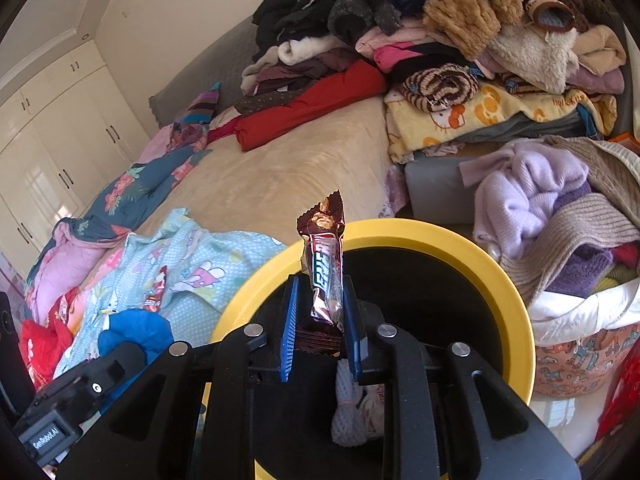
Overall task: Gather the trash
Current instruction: 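Carry the chocolate wrapper and blue glove over the yellow bin and open both tools, then move both open tools back over the trash on the bed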
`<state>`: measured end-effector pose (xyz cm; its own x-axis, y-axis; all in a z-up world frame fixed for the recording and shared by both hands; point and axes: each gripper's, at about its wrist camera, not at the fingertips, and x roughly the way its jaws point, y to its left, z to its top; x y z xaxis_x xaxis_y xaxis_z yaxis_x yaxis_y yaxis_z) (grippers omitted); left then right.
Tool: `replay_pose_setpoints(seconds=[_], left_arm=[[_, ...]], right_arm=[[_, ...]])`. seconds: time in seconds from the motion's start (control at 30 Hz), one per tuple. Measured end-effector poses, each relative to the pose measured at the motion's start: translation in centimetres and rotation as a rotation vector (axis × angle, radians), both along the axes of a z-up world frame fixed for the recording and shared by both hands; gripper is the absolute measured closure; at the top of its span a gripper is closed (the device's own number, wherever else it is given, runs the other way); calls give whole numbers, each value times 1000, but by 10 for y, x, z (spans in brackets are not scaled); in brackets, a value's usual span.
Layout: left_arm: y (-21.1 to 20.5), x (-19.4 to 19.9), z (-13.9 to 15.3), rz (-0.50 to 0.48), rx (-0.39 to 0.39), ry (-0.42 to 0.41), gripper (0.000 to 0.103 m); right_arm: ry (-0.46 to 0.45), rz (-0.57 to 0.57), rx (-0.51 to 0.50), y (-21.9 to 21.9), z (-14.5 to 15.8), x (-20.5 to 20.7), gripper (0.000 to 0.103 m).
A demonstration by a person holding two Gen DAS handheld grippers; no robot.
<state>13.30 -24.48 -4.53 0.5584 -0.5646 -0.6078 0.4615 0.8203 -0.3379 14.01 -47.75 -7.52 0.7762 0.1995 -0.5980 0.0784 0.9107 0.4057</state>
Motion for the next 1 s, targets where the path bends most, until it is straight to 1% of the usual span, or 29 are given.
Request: replay_pose_setpoints(seconds=[0.23, 0.3, 0.33, 0.37, 0.4, 0.43, 0.47, 0.53, 0.57, 0.6, 0.63, 0.67, 0.7, 0.83, 0.9, 1.0], left_arm=[[-10, 9, -15, -14, 16, 28, 91], [-12, 11, -18, -14, 20, 31, 91], [-13, 12, -20, -15, 20, 35, 90], [-12, 13, -21, -14, 20, 38, 87], [-11, 14, -23, -6, 23, 39, 78], [-9, 14, -23, 0, 26, 37, 66], [-8, 14, -23, 7, 27, 32, 61], [-4, 13, -21, 25, 35, 11, 43], [-2, 12, -20, 33, 37, 2, 38], [2, 11, -18, 48, 36, -11, 25], [5, 10, -16, 61, 34, -22, 15], [9, 9, -14, 72, 31, -35, 13], [11, 8, -12, 77, 31, -42, 12], [23, 4, -7, 125, 52, -73, 11], [29, 2, -4, 147, 56, -89, 11], [41, 0, 0, 182, 64, -113, 11]], right_arm=[[28, -20, 19, -11, -10, 3, 82], [34, -21, 25, -14, -12, 4, 81], [38, -20, 25, -14, -13, 5, 78], [43, -21, 30, -15, -15, 5, 71], [43, -27, 34, -16, -15, 5, 62], [42, -34, 39, -17, -16, 5, 60], [43, -37, 40, -18, -16, 5, 58], [39, -43, 40, -18, -16, 5, 56], [37, -44, 40, -18, -16, 5, 54], [36, -45, 41, -18, -16, 5, 50], [33, -49, 39, -17, -16, 5, 48], [29, -51, 40, -17, -15, 4, 43], [24, -52, 42, -16, -15, 4, 40], [0, -47, 29, -9, -9, 2, 36], [-12, -47, 22, -5, -6, 1, 31], [-29, -36, 8, 4, -2, 0, 30]])
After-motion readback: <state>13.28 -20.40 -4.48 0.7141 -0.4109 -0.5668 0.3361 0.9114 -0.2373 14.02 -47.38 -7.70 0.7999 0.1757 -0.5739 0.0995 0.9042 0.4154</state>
